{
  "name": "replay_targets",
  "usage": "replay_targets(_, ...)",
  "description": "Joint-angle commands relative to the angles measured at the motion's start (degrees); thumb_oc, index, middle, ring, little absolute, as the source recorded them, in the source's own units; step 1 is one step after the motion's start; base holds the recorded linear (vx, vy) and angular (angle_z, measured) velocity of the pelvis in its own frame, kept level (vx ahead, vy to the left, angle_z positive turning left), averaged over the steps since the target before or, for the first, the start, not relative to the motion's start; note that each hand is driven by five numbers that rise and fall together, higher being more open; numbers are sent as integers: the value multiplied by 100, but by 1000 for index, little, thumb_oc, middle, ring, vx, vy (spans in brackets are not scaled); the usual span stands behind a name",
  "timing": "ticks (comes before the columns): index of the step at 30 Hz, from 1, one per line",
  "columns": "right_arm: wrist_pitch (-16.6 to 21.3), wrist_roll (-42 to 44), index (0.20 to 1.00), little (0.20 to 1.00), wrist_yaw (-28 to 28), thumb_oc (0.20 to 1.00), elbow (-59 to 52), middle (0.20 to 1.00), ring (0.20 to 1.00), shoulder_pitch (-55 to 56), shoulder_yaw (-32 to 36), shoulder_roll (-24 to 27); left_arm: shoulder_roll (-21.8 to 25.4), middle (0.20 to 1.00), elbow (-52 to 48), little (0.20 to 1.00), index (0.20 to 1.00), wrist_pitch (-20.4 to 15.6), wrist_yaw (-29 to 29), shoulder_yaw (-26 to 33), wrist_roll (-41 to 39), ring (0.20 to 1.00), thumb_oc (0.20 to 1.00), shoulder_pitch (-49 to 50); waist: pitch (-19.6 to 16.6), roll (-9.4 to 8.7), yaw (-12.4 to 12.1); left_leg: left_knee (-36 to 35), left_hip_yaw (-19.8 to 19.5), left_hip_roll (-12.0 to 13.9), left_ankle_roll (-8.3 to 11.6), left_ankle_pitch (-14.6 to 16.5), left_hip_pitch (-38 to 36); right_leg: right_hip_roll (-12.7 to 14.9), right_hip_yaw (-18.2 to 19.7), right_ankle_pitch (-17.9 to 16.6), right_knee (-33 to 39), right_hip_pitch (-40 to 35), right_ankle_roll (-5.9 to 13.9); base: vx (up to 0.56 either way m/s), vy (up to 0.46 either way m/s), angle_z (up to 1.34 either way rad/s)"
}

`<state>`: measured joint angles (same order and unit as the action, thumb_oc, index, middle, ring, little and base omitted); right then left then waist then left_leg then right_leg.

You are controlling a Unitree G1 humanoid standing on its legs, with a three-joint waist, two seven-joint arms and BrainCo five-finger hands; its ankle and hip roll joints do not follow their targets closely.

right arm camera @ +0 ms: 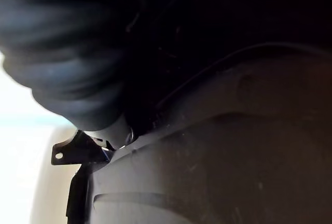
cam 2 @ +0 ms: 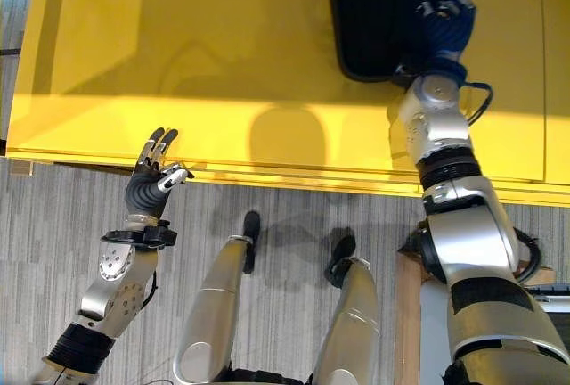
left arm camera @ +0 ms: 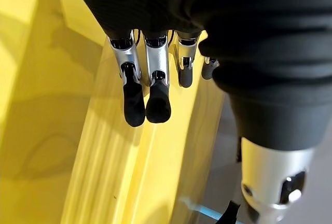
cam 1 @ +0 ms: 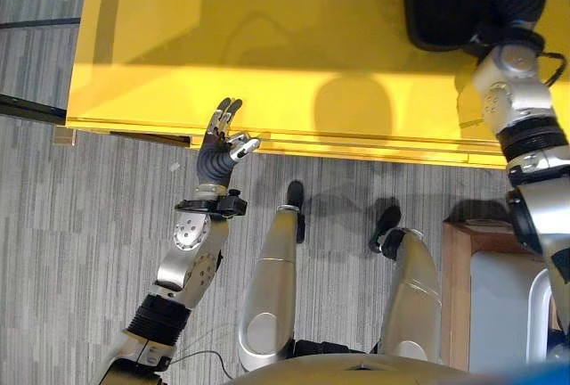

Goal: Move parts from the plastic box to the shelf.

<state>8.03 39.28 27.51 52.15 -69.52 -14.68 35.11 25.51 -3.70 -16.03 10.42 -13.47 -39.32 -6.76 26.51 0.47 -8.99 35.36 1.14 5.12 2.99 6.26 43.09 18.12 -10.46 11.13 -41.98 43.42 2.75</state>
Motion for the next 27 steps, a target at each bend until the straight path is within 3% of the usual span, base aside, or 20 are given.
replay_targets(1,374,221,200,200,-22,200,45,200,200,-352,-90,322,-58,1000,481,1000,1000,339,80,-665,-24,1000,1000,245,-363,-53,87,-174,-160,307,223,314,-227,176,144,-57,30,-76,309,0,0,0)
replay_targets(14,293,531,200,200,-229,200,1239,200,200,-615,-270,696,-35,1000,568,1000,1000,243,110,-770,-107,1000,1000,120,-351,-18,139,-252,-139,307,255,292,-238,154,183,-96,105,-54,324,0,0,-1)
replay_targets(16,289,484,200,200,-250,200,1202,200,200,-574,-307,665,-46,1000,608,1000,1000,209,117,-757,-94,1000,1000,97,-314,-26,168,-296,-115,295,228,137,-187,161,169,-243,168,-10,272,-45,5,-2)
replay_targets(17,287,483,200,200,-249,200,1202,200,200,-570,-309,661,-47,1000,613,1000,1000,210,117,-757,-95,1000,1000,101,-337,-26,167,-288,-123,309,257,269,-255,150,182,-118,133,-65,321,-88,13,0)
replay_targets(18,294,466,200,200,-251,200,1176,200,200,-529,-300,646,-54,1000,630,1000,1000,203,117,-750,-98,1000,1000,92,-309,-32,181,-311,-118,297,231,128,-201,153,171,-249,179,-21,271,0,0,0)
replay_targets(21,317,441,200,200,-253,200,1135,200,200,-384,-242,579,-80,1000,657,1000,1000,180,153,-727,-104,1000,1000,90,-305,-34,208,-326,-111,324,273,246,-301,141,180,-145,193,-109,322,22,-2,0)
replay_targets(22,362,468,200,200,-234,200,1063,200,200,-243,-162,524,-97,1000,644,1000,1000,170,173,-683,-106,1000,1000,82,-274,-39,240,-370,-96,311,246,95,-255,138,178,-290,244,-68,274,-87,20,-2)
replay_targets(27,437,391,200,200,-176,200,736,200,200,113,8,366,-139,1000,698,1000,1000,138,203,-617,-85,1000,1000,106,-238,-52,294,-388,-94,329,253,81,-287,122,175,-316,284,-101,268,-19,5,0)
